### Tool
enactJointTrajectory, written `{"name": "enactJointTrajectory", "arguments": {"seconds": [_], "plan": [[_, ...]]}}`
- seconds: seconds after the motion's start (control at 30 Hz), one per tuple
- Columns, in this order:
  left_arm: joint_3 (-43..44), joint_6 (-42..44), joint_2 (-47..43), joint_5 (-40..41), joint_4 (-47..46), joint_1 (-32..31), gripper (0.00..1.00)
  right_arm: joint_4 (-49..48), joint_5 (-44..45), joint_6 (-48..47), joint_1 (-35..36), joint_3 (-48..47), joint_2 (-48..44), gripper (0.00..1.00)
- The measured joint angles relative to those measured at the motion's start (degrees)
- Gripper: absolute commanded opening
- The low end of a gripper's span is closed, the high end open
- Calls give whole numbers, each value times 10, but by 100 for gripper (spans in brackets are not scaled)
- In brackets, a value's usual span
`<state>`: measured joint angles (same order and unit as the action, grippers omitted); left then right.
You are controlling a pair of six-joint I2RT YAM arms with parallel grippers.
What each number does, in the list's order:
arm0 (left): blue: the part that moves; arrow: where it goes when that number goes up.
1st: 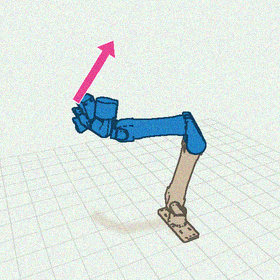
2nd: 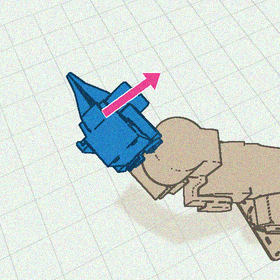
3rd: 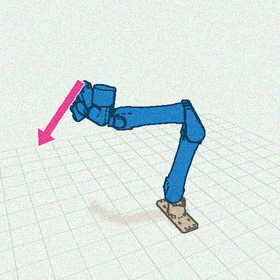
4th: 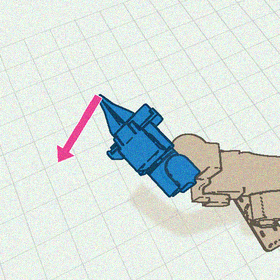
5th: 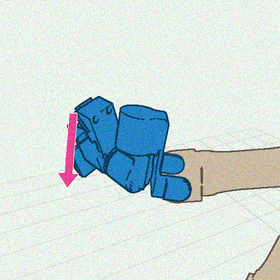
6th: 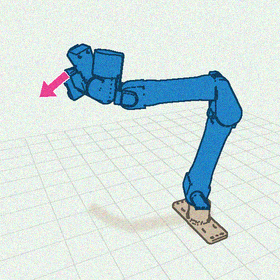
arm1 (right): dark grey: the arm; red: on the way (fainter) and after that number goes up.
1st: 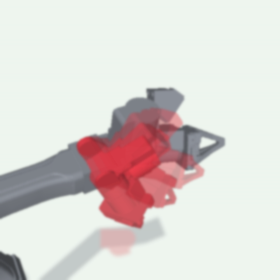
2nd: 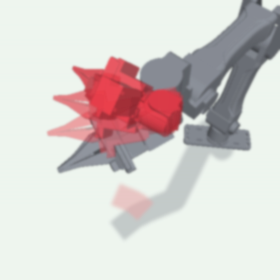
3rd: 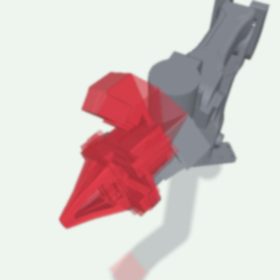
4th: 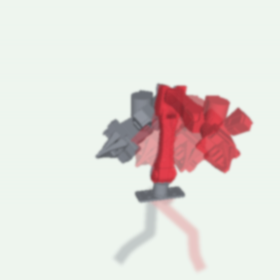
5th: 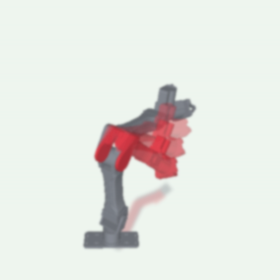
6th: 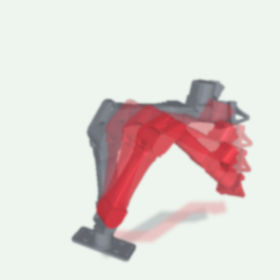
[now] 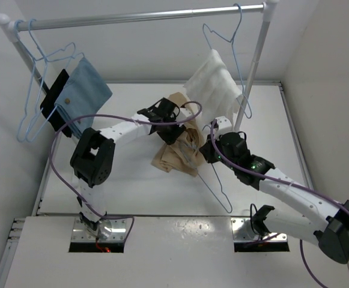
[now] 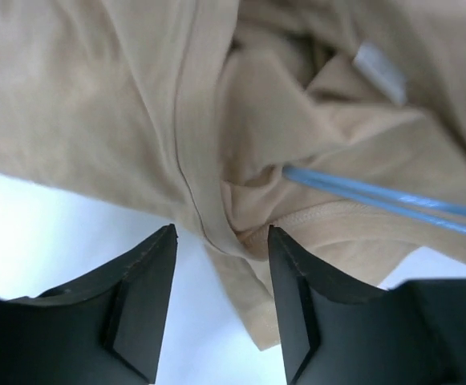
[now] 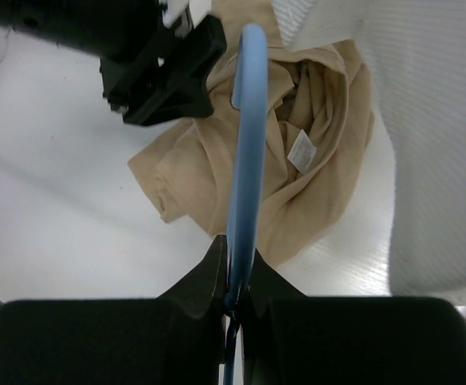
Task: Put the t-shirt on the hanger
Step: Place tshirt on hanger
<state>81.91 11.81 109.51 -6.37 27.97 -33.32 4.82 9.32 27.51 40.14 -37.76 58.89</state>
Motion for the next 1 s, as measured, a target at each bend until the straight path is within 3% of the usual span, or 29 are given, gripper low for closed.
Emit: {"name": "enactJointTrajectory", "arguments": {"seconds": [0.33, 0.5, 0.8, 0.83, 1.0], "plan": [[167, -4, 79, -12, -20, -1, 53, 9, -3, 10, 0, 16, -10, 0], [168, -2, 127, 3, -13, -1, 50, 12, -3, 11, 0, 16, -11, 0], [141, 5, 131, 13, -16, -1, 44, 13, -3, 11, 0, 16, -11, 0], [141, 5, 131, 11, -16, -1, 49, 13, -3, 11, 0, 16, -11, 0], [124, 1, 114, -13, -19, -1, 53, 15, -3, 10, 0, 16, -11, 0]]}}
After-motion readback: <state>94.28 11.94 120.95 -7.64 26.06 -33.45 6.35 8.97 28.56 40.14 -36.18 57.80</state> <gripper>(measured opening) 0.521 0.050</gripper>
